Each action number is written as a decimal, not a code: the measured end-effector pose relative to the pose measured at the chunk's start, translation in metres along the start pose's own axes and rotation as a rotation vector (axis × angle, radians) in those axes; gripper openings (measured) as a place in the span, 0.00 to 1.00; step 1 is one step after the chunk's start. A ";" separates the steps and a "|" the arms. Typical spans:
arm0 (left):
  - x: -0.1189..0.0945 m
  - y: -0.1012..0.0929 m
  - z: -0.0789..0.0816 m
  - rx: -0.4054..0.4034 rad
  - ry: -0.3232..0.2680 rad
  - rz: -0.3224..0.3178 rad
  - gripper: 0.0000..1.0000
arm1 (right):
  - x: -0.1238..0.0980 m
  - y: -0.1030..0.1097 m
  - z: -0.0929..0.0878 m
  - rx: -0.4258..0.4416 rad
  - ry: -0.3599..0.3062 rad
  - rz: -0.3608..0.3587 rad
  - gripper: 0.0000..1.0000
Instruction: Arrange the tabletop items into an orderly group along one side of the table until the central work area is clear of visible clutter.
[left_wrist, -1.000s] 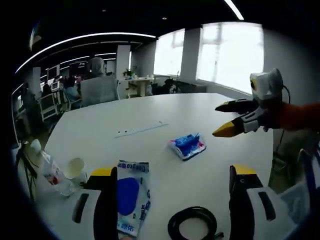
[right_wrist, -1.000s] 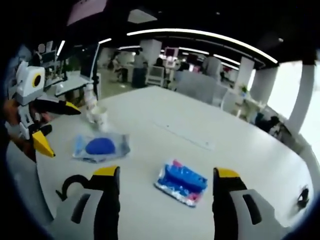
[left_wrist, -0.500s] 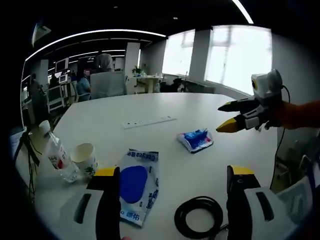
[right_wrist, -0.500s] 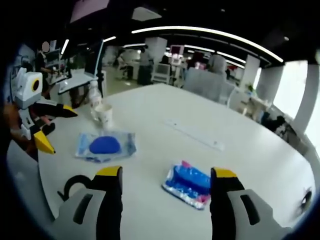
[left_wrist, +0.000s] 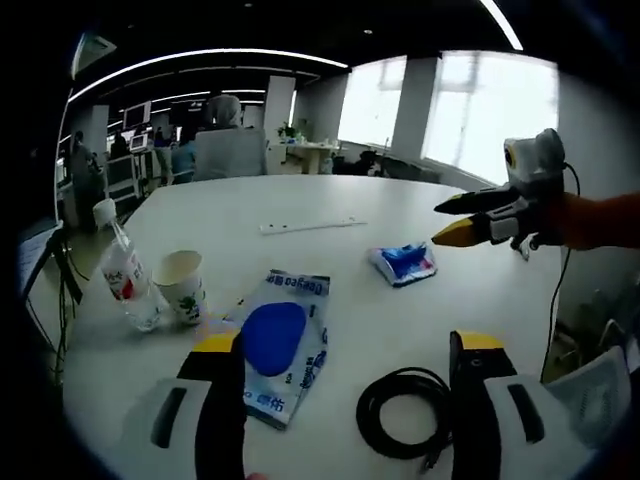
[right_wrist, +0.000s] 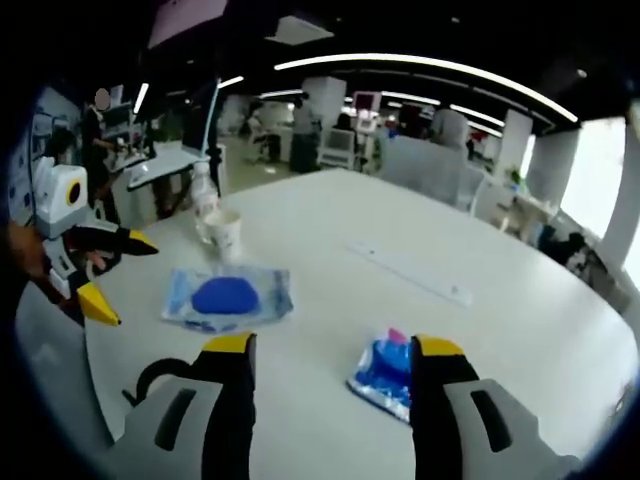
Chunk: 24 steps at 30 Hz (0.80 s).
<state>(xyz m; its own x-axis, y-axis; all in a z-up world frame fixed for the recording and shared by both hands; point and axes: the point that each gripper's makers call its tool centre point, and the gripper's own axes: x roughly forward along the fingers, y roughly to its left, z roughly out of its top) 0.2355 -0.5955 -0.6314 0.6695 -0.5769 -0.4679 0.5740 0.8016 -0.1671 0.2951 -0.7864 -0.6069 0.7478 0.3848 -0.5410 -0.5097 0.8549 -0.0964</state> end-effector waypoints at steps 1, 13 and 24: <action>0.000 0.002 -0.003 -0.001 0.004 0.004 0.82 | 0.001 0.002 0.000 -0.003 -0.001 0.006 0.57; -0.006 0.015 -0.022 -0.051 0.034 0.037 0.76 | 0.020 0.019 -0.001 -0.027 0.021 0.085 0.45; -0.005 0.024 -0.035 -0.088 0.061 0.064 0.72 | 0.036 0.024 -0.012 -0.063 0.066 0.134 0.37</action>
<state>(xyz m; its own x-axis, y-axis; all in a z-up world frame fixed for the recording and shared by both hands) 0.2293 -0.5680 -0.6635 0.6720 -0.5157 -0.5314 0.4856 0.8487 -0.2095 0.3050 -0.7561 -0.6388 0.6424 0.4686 -0.6064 -0.6304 0.7731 -0.0703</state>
